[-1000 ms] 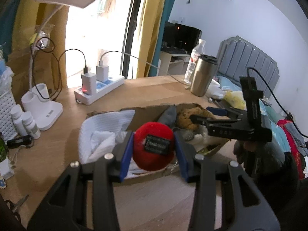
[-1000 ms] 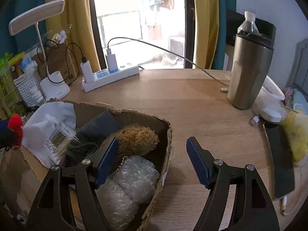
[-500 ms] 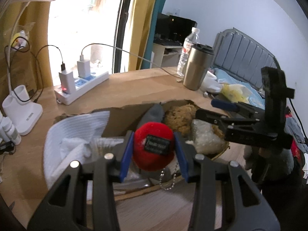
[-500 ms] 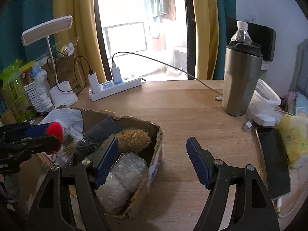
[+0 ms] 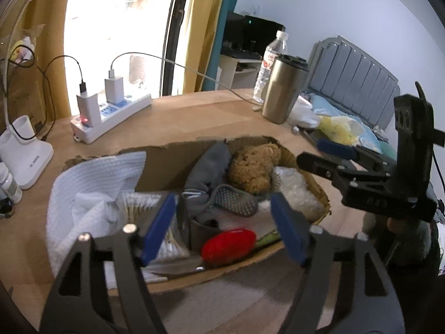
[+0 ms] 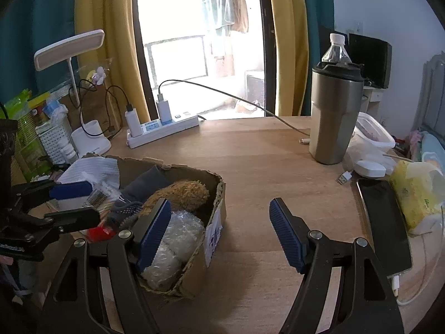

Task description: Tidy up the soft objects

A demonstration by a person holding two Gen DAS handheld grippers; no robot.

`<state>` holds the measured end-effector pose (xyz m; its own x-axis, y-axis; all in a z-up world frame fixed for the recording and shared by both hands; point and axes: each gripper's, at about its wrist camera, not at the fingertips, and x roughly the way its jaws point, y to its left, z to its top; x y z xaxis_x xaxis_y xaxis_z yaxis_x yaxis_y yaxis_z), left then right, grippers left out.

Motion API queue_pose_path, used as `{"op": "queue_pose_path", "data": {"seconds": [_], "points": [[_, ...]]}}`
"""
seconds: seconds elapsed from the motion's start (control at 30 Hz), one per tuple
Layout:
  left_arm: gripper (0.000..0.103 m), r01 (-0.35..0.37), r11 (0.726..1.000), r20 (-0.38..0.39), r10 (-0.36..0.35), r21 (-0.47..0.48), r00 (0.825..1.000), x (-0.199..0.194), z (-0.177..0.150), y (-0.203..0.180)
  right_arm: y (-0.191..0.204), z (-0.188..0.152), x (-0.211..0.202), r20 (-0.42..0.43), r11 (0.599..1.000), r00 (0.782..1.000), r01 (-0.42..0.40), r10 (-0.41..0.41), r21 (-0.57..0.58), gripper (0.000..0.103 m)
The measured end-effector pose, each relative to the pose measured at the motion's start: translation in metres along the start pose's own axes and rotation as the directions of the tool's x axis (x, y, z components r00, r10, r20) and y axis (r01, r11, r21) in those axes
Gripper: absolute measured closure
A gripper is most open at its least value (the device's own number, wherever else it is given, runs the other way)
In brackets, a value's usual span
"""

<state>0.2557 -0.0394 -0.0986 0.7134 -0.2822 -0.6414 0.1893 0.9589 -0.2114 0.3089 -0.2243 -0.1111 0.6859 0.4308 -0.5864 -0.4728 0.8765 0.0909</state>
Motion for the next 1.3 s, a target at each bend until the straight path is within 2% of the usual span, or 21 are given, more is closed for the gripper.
{"op": "queue_pose_path", "data": {"seconds": [0.4,0.63,1.3], "points": [[0.029,-0.007,1.000,0.075,0.008,-0.018,0.997,-0.045,-0.009,0.010,0.029,0.000,-0.026,0.024,0.999,1.000,0.009,-0.008,-0.040,0.027],[0.029,-0.037,0.999,0.123,0.039,-0.017,0.992,-0.072,-0.017,0.014,0.046,0.000,-0.037,0.029,0.998,1.000,0.012,-0.010,-0.063,0.027],[0.029,-0.072,0.997,0.202,0.077,-0.032,0.976,-0.120,-0.035,0.017,0.098,-0.005,-0.076,0.061,0.989,0.998,0.003,0.006,-0.145,0.025]]}}
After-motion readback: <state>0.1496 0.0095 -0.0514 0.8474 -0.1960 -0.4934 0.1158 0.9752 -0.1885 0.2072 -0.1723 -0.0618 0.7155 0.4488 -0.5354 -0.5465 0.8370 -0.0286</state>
